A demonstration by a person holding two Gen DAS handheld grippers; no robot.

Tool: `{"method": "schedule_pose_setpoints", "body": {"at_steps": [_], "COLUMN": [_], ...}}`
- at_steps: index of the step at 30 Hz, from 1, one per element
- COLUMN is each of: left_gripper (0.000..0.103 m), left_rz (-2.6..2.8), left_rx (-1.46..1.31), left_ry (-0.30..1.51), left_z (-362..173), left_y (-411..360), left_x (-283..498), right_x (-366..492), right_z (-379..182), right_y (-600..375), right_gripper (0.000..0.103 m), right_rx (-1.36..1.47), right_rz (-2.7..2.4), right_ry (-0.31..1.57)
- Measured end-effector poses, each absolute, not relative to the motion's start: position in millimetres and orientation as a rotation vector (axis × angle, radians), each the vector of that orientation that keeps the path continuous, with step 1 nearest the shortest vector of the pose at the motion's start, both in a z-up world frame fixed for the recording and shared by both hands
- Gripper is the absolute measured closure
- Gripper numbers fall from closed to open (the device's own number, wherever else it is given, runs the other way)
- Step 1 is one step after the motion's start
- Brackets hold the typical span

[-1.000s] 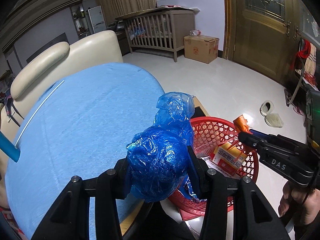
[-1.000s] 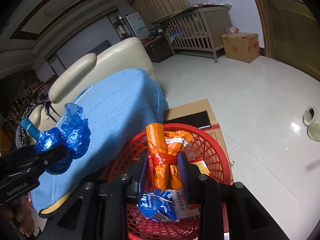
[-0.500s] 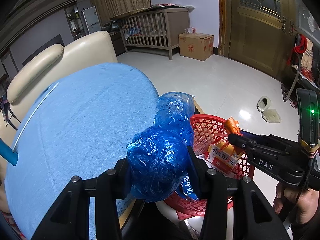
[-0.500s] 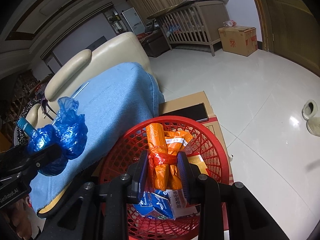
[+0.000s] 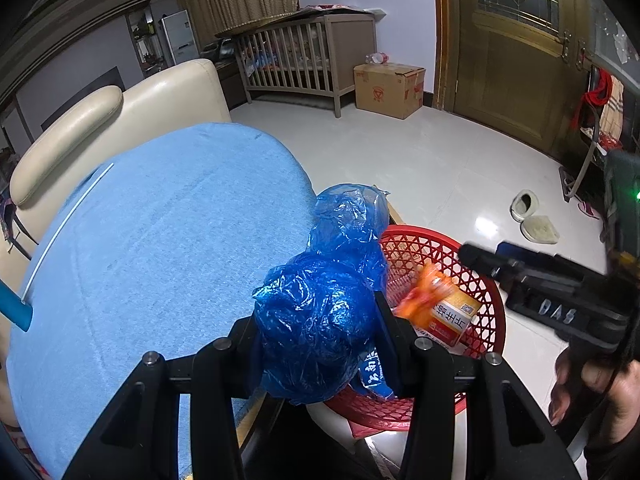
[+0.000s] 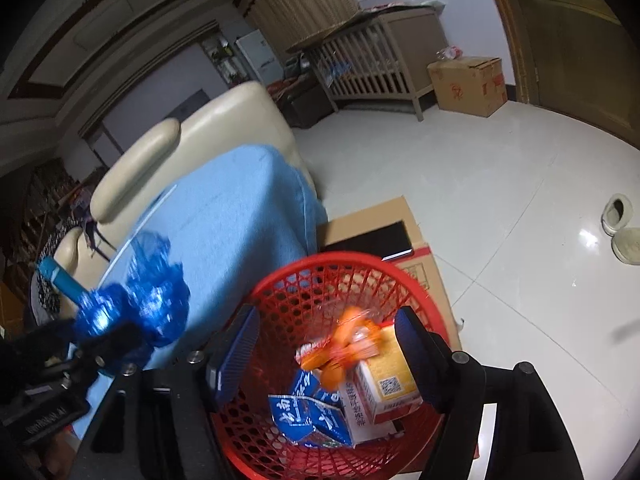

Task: Collect trash
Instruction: 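Open the right tool to drop the orange wrapper while the left tool releases the blue bag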

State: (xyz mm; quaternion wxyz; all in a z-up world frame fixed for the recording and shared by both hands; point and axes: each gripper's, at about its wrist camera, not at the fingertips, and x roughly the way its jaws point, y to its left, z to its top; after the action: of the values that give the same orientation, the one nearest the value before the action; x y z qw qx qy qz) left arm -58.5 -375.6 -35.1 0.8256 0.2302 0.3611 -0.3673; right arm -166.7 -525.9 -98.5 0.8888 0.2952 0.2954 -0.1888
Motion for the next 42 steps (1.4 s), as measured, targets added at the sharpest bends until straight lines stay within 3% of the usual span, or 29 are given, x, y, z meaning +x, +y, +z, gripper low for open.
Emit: {"method": "schedule_pose_setpoints", "body": {"at_steps": [12, 36, 39, 41, 42], "left_gripper": [0.054, 0.053, 0.047, 0.033, 0.032], "left_rz": [-0.818, -0.832, -0.847, -0.843, -0.837], "left_rx": [0.537, 0.593, 0.568, 0.58, 0.585], "left_ry": [0.835, 0.88, 0.916, 0.924, 0.914], "left_z": [-61, -88, -93, -95, -94], "left_y": [-404, -435, -439, -441, -441], "left_x": [-66, -72, -65, -65, -65], "right_x": [-195, -217, -217, -217, -218], "right_z": [-84, -88, -86, -84, -82], "right_y": [-548, -565, -564, -564, -564], "right_gripper": [0.029, 0.029, 0.029, 0.029, 0.029], "right_rx": [0.673, 0.722, 0.718, 0.714, 0.712], "right_rz": [-0.443, -0.462, -0.461, -0.46, -0.46], "right_ry": [0.51, 0.473, 0.47, 0.466, 0.463]}}
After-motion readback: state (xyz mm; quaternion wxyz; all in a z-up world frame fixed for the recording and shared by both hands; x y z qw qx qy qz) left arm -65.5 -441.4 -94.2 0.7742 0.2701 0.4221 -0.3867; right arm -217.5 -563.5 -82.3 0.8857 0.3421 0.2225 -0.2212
